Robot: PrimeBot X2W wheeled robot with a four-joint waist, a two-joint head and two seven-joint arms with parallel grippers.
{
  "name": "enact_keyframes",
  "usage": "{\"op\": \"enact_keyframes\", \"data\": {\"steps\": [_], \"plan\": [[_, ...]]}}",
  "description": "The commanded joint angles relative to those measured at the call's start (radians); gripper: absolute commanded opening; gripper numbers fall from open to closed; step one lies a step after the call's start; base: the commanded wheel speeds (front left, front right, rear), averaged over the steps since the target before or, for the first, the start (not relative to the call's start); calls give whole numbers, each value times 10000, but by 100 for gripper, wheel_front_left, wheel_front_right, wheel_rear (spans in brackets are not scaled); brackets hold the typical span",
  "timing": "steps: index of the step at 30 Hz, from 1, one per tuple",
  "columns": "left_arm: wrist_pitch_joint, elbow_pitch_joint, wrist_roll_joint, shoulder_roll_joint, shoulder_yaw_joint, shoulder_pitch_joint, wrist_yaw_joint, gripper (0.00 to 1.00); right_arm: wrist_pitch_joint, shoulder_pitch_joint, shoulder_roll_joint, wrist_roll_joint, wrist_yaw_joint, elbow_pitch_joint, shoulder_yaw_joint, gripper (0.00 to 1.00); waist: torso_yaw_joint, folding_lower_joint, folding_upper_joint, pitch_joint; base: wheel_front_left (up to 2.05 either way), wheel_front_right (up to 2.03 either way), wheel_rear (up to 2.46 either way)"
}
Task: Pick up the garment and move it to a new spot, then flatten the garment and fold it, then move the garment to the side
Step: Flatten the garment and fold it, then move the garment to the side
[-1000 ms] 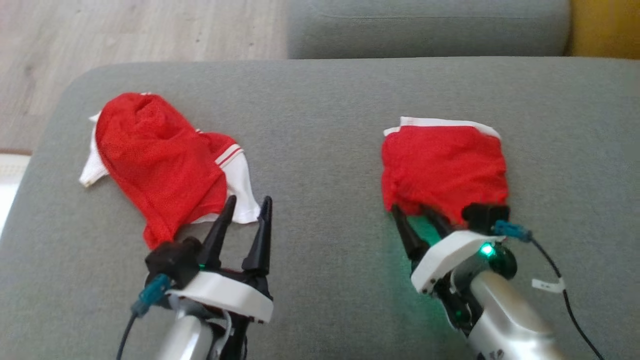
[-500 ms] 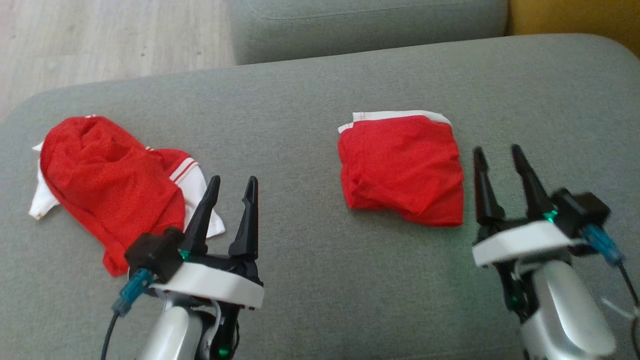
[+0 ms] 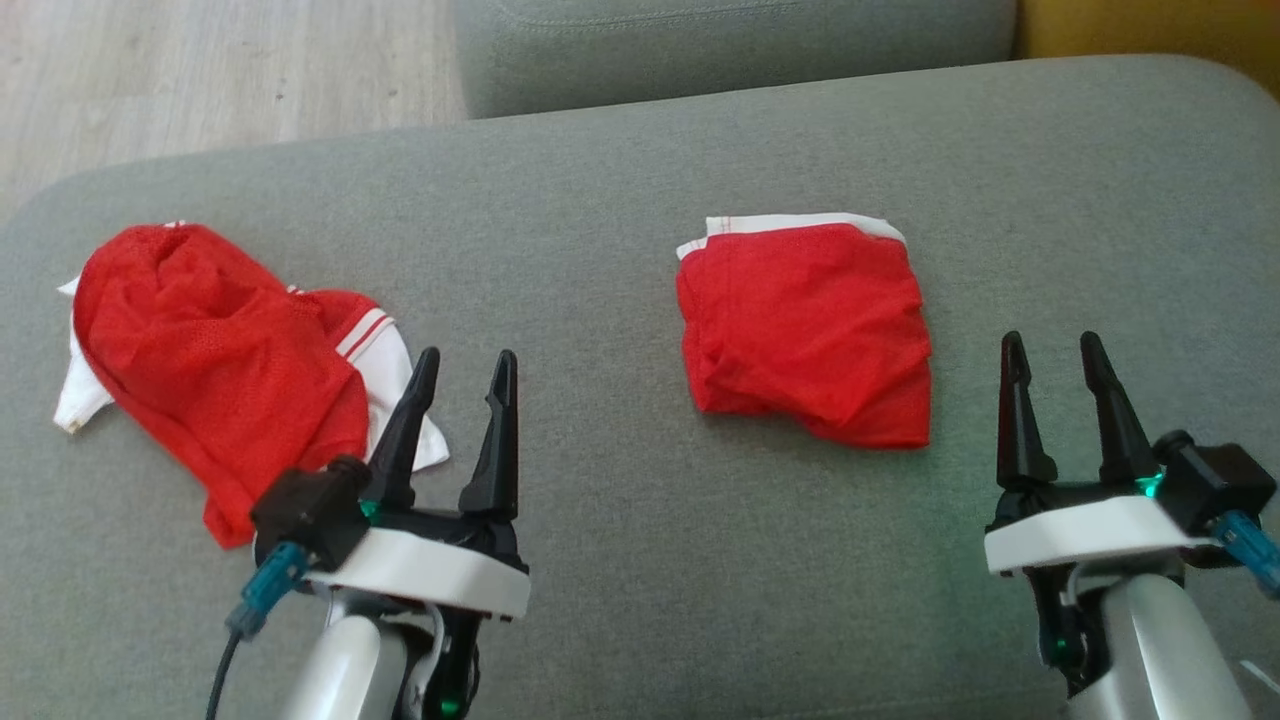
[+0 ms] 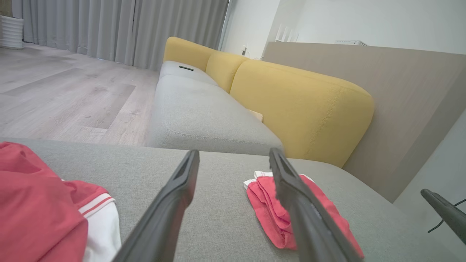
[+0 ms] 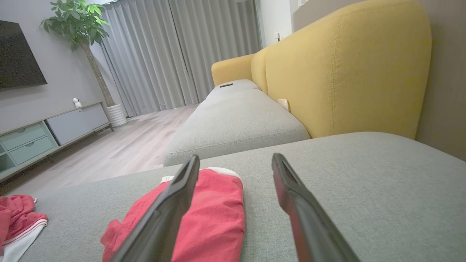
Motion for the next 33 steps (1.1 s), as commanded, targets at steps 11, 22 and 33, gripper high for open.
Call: {"op": "enact_keyframes", "data": {"steps": [11, 22, 33], "plan": [[-78, -207, 56, 12, 68, -615, -63, 100, 1167, -1378, -6, -302, 67, 1140, -191, 100, 637, 0, 0, 796, 0, 0, 0], [-78, -113, 44, 12, -171, -916, -108, 100, 2646, -3229, -5, 885, 67, 4294, -756, 100, 1278, 0, 0, 1342, 0, 0, 0], [-78, -101, -61, 12, -167, -1010, -72, 100, 2730, -3890, -5, 1724, 67, 6140, 207, 100, 1240, 0, 0, 1437, 0, 0, 0]]}}
